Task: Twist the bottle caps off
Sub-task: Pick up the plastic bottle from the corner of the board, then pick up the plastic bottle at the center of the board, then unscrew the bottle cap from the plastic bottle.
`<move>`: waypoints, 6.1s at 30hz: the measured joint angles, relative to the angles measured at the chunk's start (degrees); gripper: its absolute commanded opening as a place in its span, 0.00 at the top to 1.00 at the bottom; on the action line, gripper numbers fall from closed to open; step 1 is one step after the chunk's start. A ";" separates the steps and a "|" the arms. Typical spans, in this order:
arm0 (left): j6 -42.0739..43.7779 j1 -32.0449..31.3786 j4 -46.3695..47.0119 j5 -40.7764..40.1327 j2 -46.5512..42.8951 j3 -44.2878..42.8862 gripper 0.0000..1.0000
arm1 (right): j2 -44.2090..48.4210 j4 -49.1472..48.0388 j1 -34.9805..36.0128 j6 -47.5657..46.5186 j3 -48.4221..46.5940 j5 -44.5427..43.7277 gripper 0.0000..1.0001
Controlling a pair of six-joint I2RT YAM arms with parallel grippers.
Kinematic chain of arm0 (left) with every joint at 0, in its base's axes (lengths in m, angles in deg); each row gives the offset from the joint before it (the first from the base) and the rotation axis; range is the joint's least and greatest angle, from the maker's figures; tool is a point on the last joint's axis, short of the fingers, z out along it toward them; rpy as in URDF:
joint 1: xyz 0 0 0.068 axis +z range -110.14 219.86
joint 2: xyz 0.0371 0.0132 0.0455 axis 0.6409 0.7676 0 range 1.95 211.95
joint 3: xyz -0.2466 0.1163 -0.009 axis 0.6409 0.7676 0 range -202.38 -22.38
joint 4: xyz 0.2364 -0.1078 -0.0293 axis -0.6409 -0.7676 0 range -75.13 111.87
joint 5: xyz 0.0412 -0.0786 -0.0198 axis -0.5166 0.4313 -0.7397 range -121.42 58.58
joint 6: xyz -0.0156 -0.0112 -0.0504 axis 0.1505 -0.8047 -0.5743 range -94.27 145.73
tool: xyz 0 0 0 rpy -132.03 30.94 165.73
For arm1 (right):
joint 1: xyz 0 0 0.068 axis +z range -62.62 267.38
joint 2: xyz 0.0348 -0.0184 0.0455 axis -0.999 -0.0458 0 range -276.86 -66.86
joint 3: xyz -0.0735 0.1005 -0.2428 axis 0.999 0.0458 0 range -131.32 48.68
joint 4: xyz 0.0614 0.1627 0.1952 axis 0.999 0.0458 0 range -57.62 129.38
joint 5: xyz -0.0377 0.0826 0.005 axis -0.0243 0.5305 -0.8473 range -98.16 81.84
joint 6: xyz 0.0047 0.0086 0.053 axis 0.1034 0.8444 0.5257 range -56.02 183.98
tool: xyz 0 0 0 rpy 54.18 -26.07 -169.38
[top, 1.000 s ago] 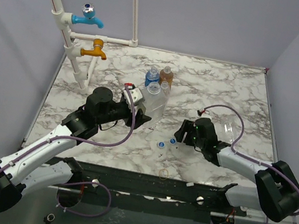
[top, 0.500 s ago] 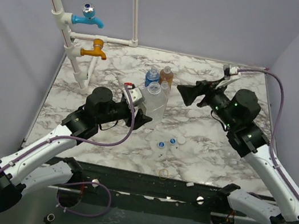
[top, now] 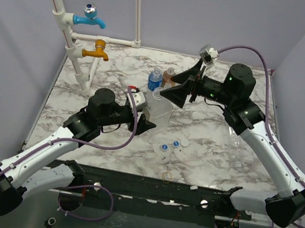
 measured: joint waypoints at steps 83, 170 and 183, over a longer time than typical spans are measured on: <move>2.58 0.44 -13.97 -24.63 -5.62 -12.90 0.01 | -36.44 -27.54 10.64 -14.69 -2.40 -24.98 0.13; 58.80 0.72 -11.43 3.48 -0.52 -14.75 0.01 | 2.03 12.59 -30.40 18.34 6.43 11.85 0.44; 89.88 0.35 7.96 3.41 -0.50 -2.69 0.01 | -10.34 19.32 -11.17 15.08 -9.20 17.35 0.45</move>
